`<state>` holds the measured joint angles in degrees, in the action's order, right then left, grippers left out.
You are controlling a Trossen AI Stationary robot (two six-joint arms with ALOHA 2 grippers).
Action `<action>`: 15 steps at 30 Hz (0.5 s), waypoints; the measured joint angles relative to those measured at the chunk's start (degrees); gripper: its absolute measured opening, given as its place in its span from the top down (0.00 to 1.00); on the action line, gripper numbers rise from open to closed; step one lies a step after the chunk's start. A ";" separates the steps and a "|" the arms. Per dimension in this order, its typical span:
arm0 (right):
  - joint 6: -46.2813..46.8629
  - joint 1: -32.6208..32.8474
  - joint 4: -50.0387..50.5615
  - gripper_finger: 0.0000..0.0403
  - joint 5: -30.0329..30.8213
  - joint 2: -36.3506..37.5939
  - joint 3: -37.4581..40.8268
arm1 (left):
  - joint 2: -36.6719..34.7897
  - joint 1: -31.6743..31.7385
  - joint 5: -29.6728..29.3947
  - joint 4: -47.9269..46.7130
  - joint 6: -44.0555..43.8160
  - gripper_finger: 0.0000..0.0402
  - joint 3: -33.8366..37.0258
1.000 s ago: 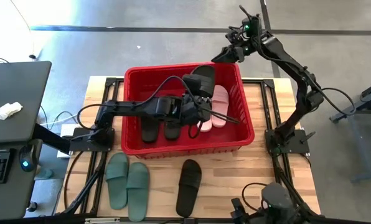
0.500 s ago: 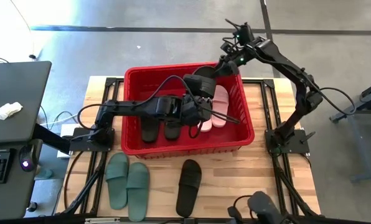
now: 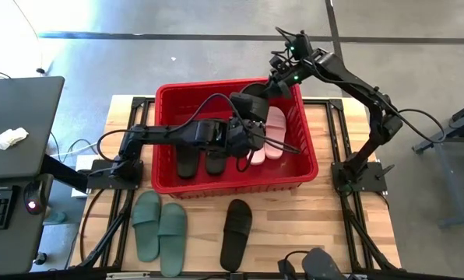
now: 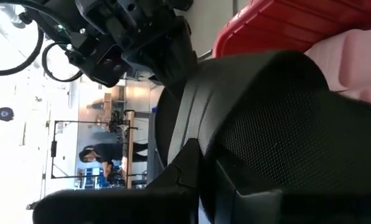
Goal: Pick and place slides into bin
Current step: Stack the black slipper on top of the pink slipper in the red bin
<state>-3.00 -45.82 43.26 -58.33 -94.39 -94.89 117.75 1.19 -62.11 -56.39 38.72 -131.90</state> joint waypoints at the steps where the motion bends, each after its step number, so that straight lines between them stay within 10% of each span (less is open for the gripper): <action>1: 0.11 0.13 -0.07 0.81 -0.20 0.00 0.00 | 0.00 0.01 0.39 -0.01 -0.04 0.99 0.00; 4: 0.01 0.17 -0.16 0.94 -0.39 0.11 0.00 | 0.00 0.46 1.89 -0.27 -0.46 0.96 0.00; 15: -2.29 -0.33 -0.12 0.95 2.36 0.09 0.04 | -0.19 1.70 9.87 -2.86 -3.26 0.83 0.00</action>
<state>-5.29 -46.15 43.14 -55.97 -94.30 -94.85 117.57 2.90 -52.23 -59.25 35.46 -131.90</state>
